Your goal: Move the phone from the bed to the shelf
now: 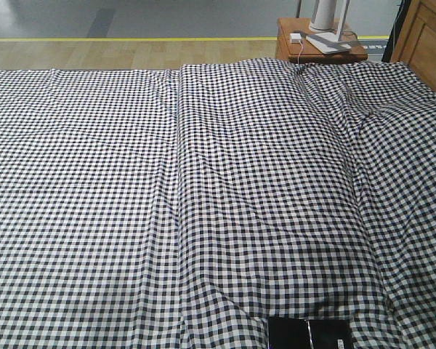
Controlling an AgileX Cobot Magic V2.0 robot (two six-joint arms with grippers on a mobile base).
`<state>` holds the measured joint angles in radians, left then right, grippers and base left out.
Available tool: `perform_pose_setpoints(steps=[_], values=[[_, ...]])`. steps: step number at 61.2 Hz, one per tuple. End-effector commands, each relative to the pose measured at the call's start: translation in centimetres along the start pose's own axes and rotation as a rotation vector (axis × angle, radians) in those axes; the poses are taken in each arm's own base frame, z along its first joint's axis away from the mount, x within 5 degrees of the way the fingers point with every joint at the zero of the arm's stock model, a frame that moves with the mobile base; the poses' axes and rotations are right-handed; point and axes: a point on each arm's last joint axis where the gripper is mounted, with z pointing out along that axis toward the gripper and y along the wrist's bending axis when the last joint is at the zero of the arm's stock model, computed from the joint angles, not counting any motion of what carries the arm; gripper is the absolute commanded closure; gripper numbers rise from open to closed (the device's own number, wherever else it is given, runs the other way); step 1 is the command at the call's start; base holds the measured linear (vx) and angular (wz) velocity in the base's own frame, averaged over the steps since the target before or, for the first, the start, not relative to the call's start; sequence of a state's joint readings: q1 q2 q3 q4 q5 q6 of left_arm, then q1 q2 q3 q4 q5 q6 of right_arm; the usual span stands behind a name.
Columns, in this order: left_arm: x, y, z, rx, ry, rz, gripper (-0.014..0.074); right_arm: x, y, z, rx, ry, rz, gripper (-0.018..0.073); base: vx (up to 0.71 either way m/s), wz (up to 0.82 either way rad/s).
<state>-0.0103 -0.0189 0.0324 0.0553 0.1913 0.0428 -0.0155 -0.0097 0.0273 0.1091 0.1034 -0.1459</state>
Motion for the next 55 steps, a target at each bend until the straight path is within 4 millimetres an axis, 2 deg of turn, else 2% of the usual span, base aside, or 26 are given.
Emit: perform_pose_setpoints(steps=[1,17,25,33,44,55], values=[[-1.5,0.1,-0.3,-0.003,-0.103,-0.008,0.0596,-0.5,-0.1,0.0,0.018,-0.079,-0.009,0.0560,0.00,0.00],[-1.5,0.1,-0.3,-0.003,-0.103,-0.008,0.0596,-0.6,-0.2,-0.1,0.020,-0.096,-0.009,0.0560,0.00,0.00],[-1.5,0.1,-0.3,-0.003,-0.103,-0.008,0.0596,-1.4,-0.3,-0.2,0.032,-0.181,-0.010,0.0560,0.00,0.00],[-1.5,0.1,-0.3,-0.003,-0.103,-0.008,0.0596,-2.9,-0.4,-0.6,0.055,-0.340,-0.014,0.0560,0.00,0.00],[-1.5,0.1,-0.3,-0.003,-0.103,-0.008,0.0596,-5.9,-0.7,-1.8,0.089,-0.586,-0.024,0.0560,0.00,0.00],[-1.5,0.1,-0.3,-0.003,-0.103,-0.008,0.0596,-11.1,-0.8,-3.9,0.106,-0.697,-0.072,0.0560,0.00,0.00]])
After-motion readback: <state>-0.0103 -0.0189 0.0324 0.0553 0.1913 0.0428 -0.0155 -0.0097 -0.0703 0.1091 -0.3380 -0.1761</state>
